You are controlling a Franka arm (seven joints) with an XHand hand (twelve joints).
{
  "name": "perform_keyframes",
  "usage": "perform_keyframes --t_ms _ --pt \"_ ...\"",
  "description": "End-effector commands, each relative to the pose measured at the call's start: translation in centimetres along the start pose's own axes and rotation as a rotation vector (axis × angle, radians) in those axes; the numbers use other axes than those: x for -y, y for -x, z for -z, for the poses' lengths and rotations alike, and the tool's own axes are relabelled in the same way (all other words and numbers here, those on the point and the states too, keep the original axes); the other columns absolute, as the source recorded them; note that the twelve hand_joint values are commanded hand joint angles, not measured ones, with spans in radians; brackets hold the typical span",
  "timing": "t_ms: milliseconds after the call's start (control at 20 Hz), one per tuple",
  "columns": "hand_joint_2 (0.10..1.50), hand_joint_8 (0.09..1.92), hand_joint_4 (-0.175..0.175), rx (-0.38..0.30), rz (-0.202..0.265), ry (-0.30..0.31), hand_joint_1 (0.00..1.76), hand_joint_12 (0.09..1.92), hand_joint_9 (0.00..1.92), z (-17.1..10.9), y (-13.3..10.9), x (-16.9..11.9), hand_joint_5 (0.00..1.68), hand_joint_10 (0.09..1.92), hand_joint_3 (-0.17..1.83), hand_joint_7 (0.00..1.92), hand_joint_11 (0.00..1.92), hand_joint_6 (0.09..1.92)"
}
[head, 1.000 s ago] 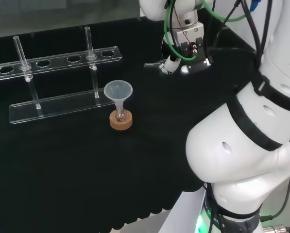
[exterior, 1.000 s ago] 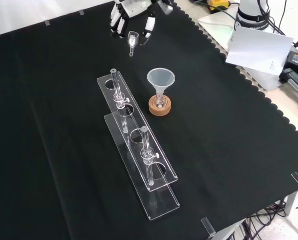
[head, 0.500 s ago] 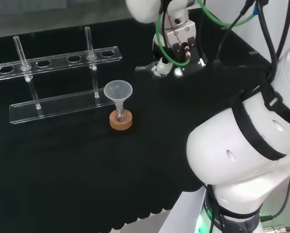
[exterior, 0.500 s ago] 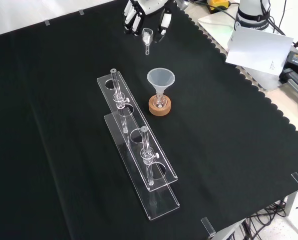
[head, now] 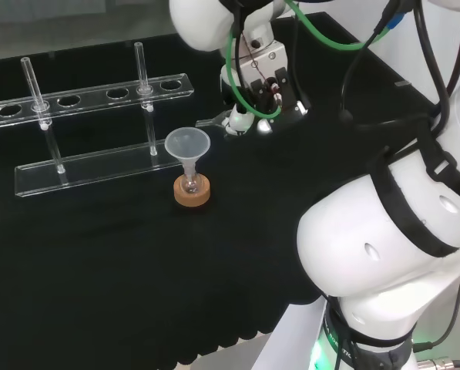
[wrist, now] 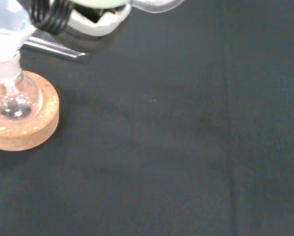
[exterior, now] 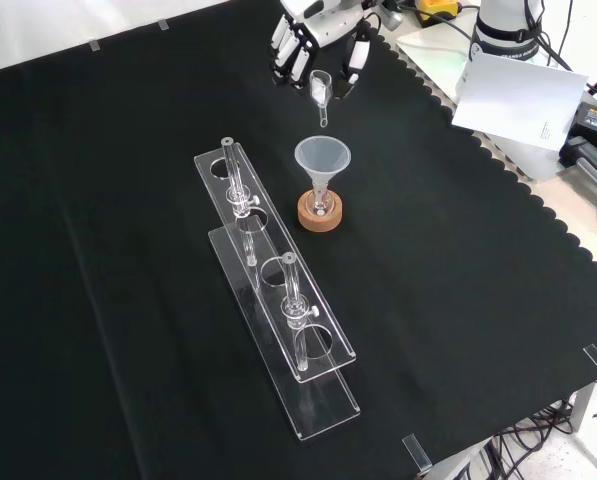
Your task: Pour all the NaCl from the weighing funnel into the round-bottom flask.
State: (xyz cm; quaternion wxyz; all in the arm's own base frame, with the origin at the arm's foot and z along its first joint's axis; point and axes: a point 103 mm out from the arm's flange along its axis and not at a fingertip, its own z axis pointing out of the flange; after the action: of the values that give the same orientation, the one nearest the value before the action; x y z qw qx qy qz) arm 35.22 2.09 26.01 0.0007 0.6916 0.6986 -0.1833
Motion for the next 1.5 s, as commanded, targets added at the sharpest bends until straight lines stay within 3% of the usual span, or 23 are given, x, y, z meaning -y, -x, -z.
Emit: perform_keyframes --t_ms 50,550,1500 --pt "0.73 0.65 0.175 0.038 0.011 -0.018 1.1 1.07 0.92 0.0 -1.2 0.3 1.19 0.38 0.58 0.59 0.79 0.79" --pt "0.73 0.65 0.175 0.131 0.029 -0.038 1.1 1.08 0.92 0.1 -2.2 -0.6 1.19 0.38 0.58 0.59 0.79 0.78" --pt "0.73 0.65 0.175 0.269 0.013 -0.068 1.1 1.09 0.92 1.3 -2.2 -1.2 1.19 0.38 0.58 0.57 0.78 0.79"
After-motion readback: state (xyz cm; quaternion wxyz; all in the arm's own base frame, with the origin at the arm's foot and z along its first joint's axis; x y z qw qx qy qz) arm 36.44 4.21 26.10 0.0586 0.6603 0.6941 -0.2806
